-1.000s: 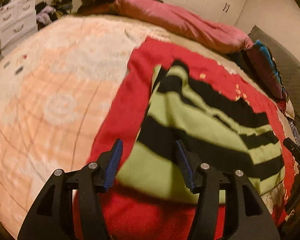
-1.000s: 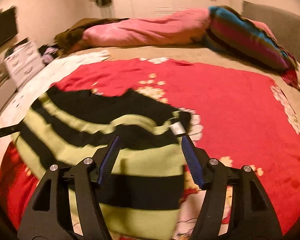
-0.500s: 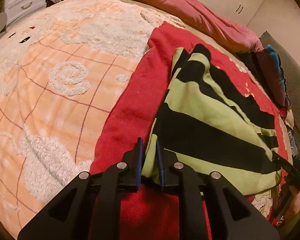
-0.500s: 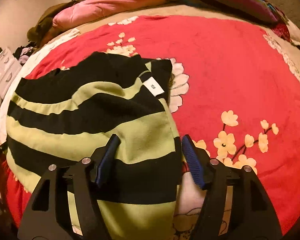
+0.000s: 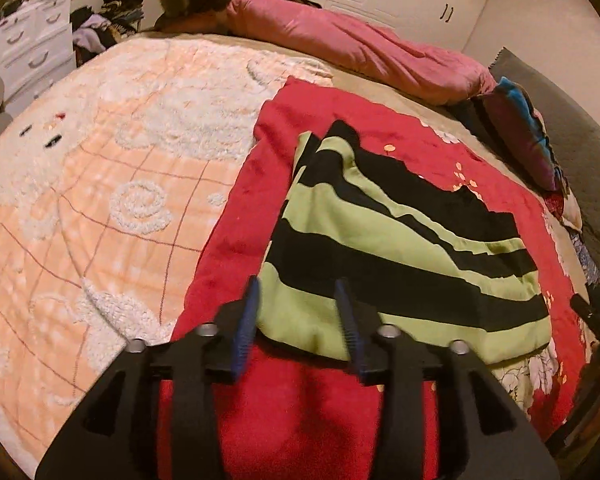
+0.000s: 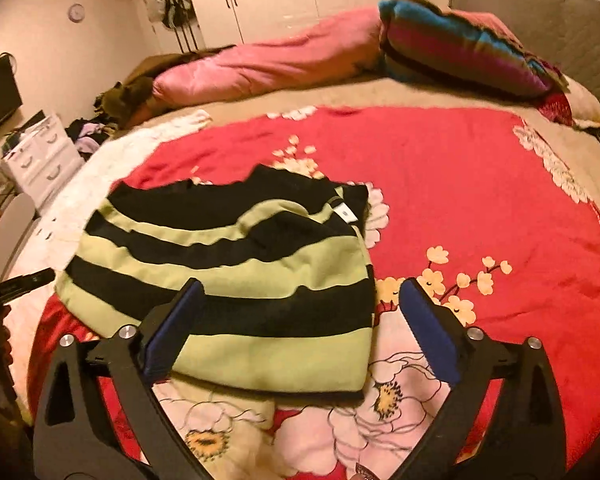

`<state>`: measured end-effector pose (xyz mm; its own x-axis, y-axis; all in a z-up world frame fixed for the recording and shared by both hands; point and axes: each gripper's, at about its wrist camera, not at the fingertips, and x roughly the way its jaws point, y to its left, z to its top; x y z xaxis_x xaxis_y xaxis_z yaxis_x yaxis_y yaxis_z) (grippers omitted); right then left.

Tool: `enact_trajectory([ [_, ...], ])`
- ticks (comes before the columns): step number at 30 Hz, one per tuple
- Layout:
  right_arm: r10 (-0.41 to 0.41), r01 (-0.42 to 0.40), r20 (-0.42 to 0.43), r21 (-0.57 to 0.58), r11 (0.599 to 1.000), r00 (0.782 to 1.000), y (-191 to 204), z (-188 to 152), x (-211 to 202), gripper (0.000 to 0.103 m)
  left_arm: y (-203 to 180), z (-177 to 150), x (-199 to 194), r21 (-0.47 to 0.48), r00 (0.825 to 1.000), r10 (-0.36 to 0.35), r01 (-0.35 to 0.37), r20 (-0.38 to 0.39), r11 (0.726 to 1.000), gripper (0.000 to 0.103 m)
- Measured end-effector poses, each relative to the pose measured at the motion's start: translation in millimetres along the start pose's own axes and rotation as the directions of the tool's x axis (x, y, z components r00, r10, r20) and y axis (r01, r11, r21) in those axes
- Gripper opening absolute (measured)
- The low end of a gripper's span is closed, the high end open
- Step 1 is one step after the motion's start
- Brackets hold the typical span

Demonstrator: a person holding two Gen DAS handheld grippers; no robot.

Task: Fold small clothes
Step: 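Open both tools and pull them back from the folded bundle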

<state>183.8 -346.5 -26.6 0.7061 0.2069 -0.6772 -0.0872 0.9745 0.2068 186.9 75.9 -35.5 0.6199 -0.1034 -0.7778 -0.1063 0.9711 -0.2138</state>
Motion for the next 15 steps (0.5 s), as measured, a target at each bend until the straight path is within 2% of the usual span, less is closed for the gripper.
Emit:
enact_trajectory([
  [3, 0.011, -0.011, 0.010, -0.005, 1.000, 1.000, 6, 1, -8, 0.094, -7, 1, -9, 0.028, 1.000, 0.003, -0.003, 0.015, 1.000, 0.047],
  [6, 0.020, -0.020, 0.025, -0.019, 1.000, 0.999, 15, 1, -16, 0.094, -14, 2, -18, 0.062, 0.999, 0.024, -0.026, 0.035, 0.998, 0.058],
  [15, 0.061, -0.058, 0.027, -0.090, 0.994, 0.998, 49, -1, -27, 0.094, -15, 6, -40, 0.085, 0.996, 0.043, -0.050, 0.073, 0.995, 0.059],
])
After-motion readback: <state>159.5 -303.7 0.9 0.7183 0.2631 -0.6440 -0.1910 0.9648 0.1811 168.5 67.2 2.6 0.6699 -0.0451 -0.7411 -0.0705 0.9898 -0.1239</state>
